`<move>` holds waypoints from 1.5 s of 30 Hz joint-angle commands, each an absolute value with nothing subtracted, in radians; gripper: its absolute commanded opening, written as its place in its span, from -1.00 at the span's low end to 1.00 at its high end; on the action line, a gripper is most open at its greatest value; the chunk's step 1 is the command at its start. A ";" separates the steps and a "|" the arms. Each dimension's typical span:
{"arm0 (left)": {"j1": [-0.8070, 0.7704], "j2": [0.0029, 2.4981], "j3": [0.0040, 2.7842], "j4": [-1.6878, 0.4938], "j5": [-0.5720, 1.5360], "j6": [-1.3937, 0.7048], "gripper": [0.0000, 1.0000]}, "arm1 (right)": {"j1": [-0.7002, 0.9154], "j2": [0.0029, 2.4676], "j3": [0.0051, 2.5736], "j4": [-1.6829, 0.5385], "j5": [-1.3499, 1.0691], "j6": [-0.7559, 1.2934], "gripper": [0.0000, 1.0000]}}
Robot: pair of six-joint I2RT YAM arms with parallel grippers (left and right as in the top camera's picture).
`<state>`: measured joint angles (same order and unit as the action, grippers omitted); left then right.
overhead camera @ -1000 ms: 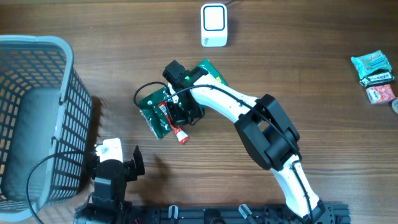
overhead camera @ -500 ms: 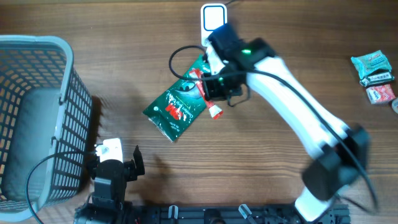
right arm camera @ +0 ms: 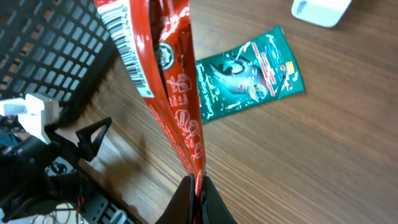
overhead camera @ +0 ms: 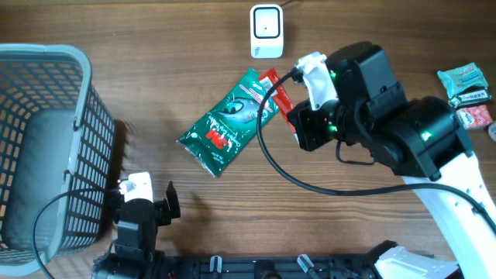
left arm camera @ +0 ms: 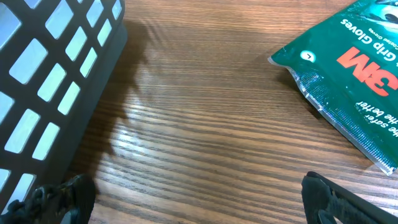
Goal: Scan the item barcode
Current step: 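Lift the red stick up to the scanner with the right gripper, then carry the red stick to the right side and release it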
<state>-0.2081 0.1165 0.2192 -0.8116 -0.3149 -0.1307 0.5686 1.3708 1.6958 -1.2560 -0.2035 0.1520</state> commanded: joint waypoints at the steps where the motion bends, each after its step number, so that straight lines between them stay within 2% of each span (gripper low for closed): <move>1: -0.203 0.111 0.209 -0.812 -0.307 -0.112 1.00 | 0.570 1.375 1.699 -1.276 -0.177 0.130 -0.91; 4: -0.203 0.111 0.209 -0.812 -0.307 -0.112 1.00 | 0.570 1.378 1.699 -1.243 -0.080 0.131 -0.91; 11: -0.203 0.111 0.209 -0.812 -0.307 -0.112 1.00 | 0.570 1.481 1.641 -0.950 0.231 0.128 -0.91; 15: -0.203 0.111 0.209 -0.812 -0.307 -0.112 1.00 | 0.569 1.645 1.629 -0.740 0.539 0.099 -0.91; 18: -0.203 0.111 0.209 -0.812 -0.307 -0.112 1.00 | 0.566 1.794 1.629 -0.474 0.696 -0.046 -0.91; 22: -0.203 0.111 0.209 -0.812 -0.307 -0.112 1.00 | 0.542 1.983 1.629 -0.132 0.710 -0.273 -0.91; 28: -0.203 0.111 0.209 -0.812 -0.307 -0.112 1.00 | 0.506 2.206 1.629 0.185 0.756 -0.492 -0.91; 33: -0.203 0.111 0.209 -0.812 -0.307 -0.112 1.00 | 0.500 2.289 1.629 0.284 0.825 -0.654 -0.91; 39: -0.203 0.111 0.209 -0.812 -0.307 -0.112 1.00 | 0.484 2.302 1.629 0.271 0.828 -0.640 -0.91; 44: -0.203 0.111 0.209 -0.812 -0.307 -0.112 1.00 | 0.471 2.286 1.629 0.255 1.008 -0.640 -0.92; 45: -0.203 0.111 0.209 -0.812 -0.307 -0.112 1.00 | 0.434 2.259 1.629 0.168 1.054 -0.604 -0.92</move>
<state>-0.2081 0.1173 0.2184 -0.8112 -0.3149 -0.1307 0.4824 2.2856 1.6264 0.2581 0.9241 -0.6338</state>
